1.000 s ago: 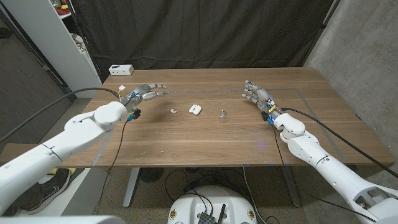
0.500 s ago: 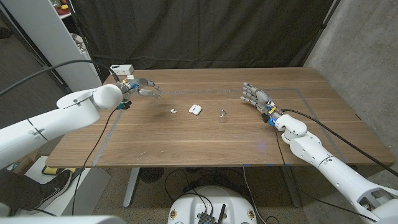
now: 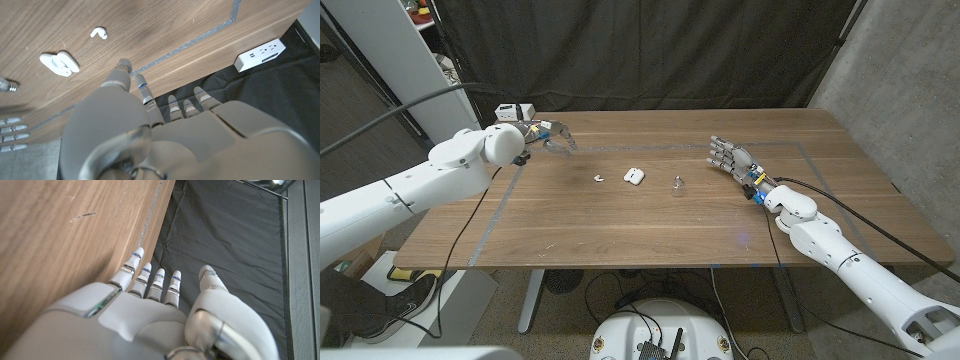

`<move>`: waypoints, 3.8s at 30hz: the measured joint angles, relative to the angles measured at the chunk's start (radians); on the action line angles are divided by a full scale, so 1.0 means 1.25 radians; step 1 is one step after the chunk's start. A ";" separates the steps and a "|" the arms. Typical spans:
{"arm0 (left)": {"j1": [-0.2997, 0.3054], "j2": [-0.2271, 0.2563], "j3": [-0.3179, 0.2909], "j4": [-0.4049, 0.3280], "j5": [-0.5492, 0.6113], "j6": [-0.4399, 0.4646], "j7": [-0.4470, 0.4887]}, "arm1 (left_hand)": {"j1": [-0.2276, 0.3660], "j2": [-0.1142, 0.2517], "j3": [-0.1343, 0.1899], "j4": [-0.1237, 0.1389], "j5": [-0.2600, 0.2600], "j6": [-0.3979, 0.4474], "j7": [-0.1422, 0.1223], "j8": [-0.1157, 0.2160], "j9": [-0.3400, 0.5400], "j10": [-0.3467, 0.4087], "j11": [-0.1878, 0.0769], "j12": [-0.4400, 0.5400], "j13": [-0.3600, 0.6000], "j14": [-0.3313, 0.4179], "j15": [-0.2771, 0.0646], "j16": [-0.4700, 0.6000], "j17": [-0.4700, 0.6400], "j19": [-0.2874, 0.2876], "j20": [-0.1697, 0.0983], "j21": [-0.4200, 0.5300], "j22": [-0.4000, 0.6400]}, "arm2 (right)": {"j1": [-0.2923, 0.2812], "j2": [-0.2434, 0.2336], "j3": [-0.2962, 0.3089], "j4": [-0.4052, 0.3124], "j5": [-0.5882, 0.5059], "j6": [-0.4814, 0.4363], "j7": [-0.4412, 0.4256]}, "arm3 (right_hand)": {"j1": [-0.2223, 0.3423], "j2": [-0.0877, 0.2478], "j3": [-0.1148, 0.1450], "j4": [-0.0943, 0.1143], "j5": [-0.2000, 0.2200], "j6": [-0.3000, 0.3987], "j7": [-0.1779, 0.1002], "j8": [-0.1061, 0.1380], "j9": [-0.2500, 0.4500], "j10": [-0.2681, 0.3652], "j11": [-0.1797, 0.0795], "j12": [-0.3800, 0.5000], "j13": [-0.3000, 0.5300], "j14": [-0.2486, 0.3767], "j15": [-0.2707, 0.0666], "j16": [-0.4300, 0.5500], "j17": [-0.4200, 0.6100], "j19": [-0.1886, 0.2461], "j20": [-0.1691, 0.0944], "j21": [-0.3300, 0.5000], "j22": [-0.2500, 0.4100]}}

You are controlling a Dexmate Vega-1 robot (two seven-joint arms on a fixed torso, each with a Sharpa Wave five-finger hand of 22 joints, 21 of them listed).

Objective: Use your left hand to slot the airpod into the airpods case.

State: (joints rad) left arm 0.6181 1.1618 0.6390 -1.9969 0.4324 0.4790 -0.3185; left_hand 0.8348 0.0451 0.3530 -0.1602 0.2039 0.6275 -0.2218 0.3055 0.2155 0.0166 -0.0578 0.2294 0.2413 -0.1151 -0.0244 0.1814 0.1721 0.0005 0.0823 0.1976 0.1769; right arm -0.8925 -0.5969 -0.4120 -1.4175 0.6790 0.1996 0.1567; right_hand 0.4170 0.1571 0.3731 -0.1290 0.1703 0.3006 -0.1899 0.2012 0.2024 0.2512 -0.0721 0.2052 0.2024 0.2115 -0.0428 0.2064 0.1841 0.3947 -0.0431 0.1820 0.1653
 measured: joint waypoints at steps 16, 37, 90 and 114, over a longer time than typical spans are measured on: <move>-0.033 -0.076 0.018 0.128 0.080 -0.158 -0.047 | 0.021 -0.036 -0.033 0.004 0.029 -0.021 0.004 -0.024 -0.002 0.007 0.007 0.006 -0.007 0.015 -0.005 0.002 0.000 0.009 0.009 0.000 0.000 | -0.024 -0.008 0.010 -0.030 0.027 -0.025 -0.005 | -0.007 -0.001 0.000 0.000 0.000 -0.003 -0.016 0.000 0.000 0.005 0.005 0.000 0.004 0.000 0.000 0.000 0.000 -0.003 0.003 0.000 0.000; 0.010 -0.132 0.010 0.194 0.117 -0.221 0.029 | 0.039 -0.039 -0.066 0.017 0.044 0.047 0.019 -0.003 0.030 0.052 -0.023 0.024 -0.005 0.060 -0.006 0.005 0.000 0.040 -0.014 0.008 0.002 | -0.043 -0.011 0.023 -0.028 0.056 -0.024 0.004 | -0.011 0.002 -0.005 0.005 0.000 -0.003 -0.016 0.000 0.000 0.009 0.001 0.000 0.004 0.000 0.000 0.000 0.000 -0.003 0.003 0.000 0.000; -0.002 -0.222 0.067 0.285 0.143 -0.210 0.102 | 0.076 -0.016 -0.105 0.025 0.040 0.051 0.006 0.004 0.071 0.073 -0.027 0.030 -0.001 0.083 -0.006 0.005 0.000 0.064 -0.019 0.011 0.006 | -0.089 -0.012 0.055 -0.016 0.085 0.025 0.021 | -0.043 0.003 -0.011 0.018 0.000 -0.002 0.034 0.000 0.000 0.015 0.006 0.000 0.007 0.007 0.001 0.000 0.004 -0.006 0.006 0.000 0.000; -0.001 -0.240 0.082 0.305 0.143 -0.195 0.138 | 0.121 0.019 -0.115 0.024 0.040 0.185 0.021 0.055 0.077 0.112 -0.042 0.042 0.001 0.121 -0.008 0.005 0.000 0.089 -0.014 0.017 0.009 | -0.122 -0.016 0.069 -0.034 0.093 0.042 0.008 | -0.060 0.001 -0.004 0.024 0.003 -0.001 0.027 0.000 0.000 0.019 0.002 0.000 0.007 0.011 0.006 0.000 0.001 -0.006 0.006 0.000 0.000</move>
State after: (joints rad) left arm 0.6168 0.8619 0.7413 -1.6152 0.6107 0.2351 -0.1458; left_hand 0.9862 0.0687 0.2089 -0.1306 0.2535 0.8592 -0.1961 0.3738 0.3116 0.1567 -0.1104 0.2816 0.2431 0.0366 -0.0344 0.1878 0.1725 0.1114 0.0643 0.2184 0.1888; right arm -1.0451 -0.6163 -0.3258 -1.4605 0.7951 0.2515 0.1663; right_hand 0.3420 0.1581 0.3681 -0.0988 0.1740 0.2990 -0.1559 0.2012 0.2022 0.2748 -0.0695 0.2052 0.2114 0.2255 -0.0358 0.2063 0.1859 0.3877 -0.0359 0.1820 0.1652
